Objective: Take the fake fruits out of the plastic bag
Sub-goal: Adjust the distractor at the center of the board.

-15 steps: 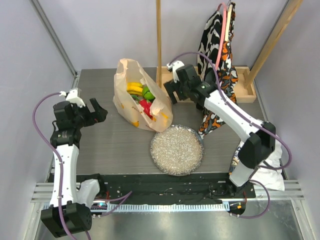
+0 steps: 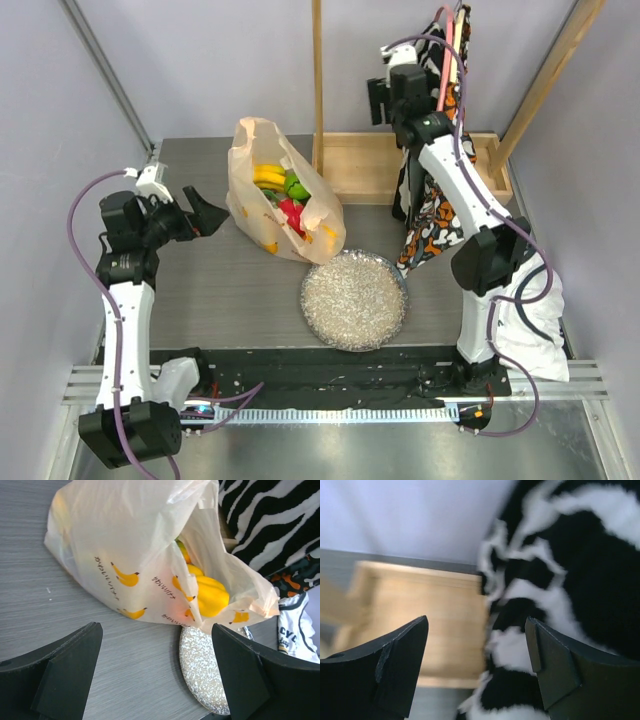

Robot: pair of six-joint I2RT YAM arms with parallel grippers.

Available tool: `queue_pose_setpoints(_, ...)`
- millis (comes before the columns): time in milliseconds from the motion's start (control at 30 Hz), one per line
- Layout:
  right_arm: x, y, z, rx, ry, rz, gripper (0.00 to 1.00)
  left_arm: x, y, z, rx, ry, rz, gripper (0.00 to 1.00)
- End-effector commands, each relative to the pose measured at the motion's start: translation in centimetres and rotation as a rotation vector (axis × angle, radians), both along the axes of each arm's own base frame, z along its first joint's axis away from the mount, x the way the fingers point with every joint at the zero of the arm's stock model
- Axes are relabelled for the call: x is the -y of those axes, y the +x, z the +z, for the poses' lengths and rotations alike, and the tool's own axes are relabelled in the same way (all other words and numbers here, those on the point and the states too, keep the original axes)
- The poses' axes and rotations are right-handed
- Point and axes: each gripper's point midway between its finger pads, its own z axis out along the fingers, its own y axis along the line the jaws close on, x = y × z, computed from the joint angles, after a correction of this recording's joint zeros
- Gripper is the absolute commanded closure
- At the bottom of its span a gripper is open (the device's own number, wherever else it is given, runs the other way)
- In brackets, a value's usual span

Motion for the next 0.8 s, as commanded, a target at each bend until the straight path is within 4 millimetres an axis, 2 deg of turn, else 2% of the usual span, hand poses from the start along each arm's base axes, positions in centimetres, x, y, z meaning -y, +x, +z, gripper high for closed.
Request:
queue_pose_setpoints(0,10.7,2.8,1.0,0.067,-0.040,-0.284,0.15,1.5,0.0,2.9,0.077,-0.028,-0.087,0.04)
queue_pose_setpoints(100,15.6,2.6,1.9,0.091,-0.039,-0.387,0.14,1.3,0.3,2.9,0.086,-0.015,-0.078,0.04)
queue_pose_setpoints(133,18.1,2.4,2.1,0.096,-0.040,-0.433,0.14,1.2,0.4,2.9,0.088,-0.012,-0.073,0.04)
queue_pose_setpoints(200,20.2,2.1,2.3,0.099,-0.040,-0.472,0.14,1.0,0.5,2.8,0.088,-0.005,-0.057,0.04)
queue_pose_setpoints(233,21.9,1.9,2.4,0.102,-0.037,-0.499,0.14,0.9,0.6,2.7,0.090,-0.004,-0.054,0.04)
queue_pose_setpoints(333,24.0,1.3,2.4,0.099,-0.042,-0.537,0.15,0.9,0.7,2.4,0.074,-0.013,-0.053,0.04)
queue_pose_setpoints(400,24.0,1.1,2.6,0.099,-0.039,-0.530,0.15,1.0,0.8,2.3,0.072,-0.018,-0.052,0.04)
queue_pose_setpoints(433,23.7,0.8,3.0,0.100,-0.031,-0.508,0.15,1.0,0.8,2.3,0.074,-0.018,-0.050,0.05)
queue_pose_setpoints(467,21.7,1.1,2.8,0.085,0.000,-0.402,0.15,0.9,0.9,2.6,0.082,-0.016,-0.045,0.05)
queue_pose_setpoints(500,20.5,0.7,0.9,0.016,0.010,-0.344,0.16,0.8,1.0,2.9,0.089,-0.012,-0.040,0.05)
queue_pose_setpoints(533,18.8,0.3,0.1,-0.018,0.022,-0.279,0.16,0.6,1.1,3.4,0.105,-0.002,-0.027,0.05)
queue_pose_setpoints(567,15.9,-0.9,0.7,-0.028,0.029,-0.176,0.16,0.5,1.2,3.9,0.122,0.008,-0.023,0.04)
queue_pose_setpoints(600,13.1,-1.9,-2.2,-0.111,0.026,-0.073,0.15,0.4,1.2,5.3,0.157,0.022,-0.021,0.04)
queue_pose_setpoints(633,11.5,-3.1,-2.6,-0.128,0.015,-0.028,0.13,0.3,1.3,5.9,0.172,0.029,-0.022,0.04)
queue_pose_setpoints(667,10.2,-4.7,-1.7,-0.119,0.007,0.015,0.12,0.4,1.2,6.6,0.189,0.039,-0.034,0.04)
queue_pose_setpoints(700,7.0,-6.5,-3.9,-0.184,0.009,0.111,0.12,0.5,1.1,8.0,0.220,0.050,-0.039,0.04)
queue_pose_setpoints(767,4.6,-9.0,-4.6,-0.222,0.046,0.185,0.11,0.7,1.0,8.8,0.232,0.057,-0.053,0.04)
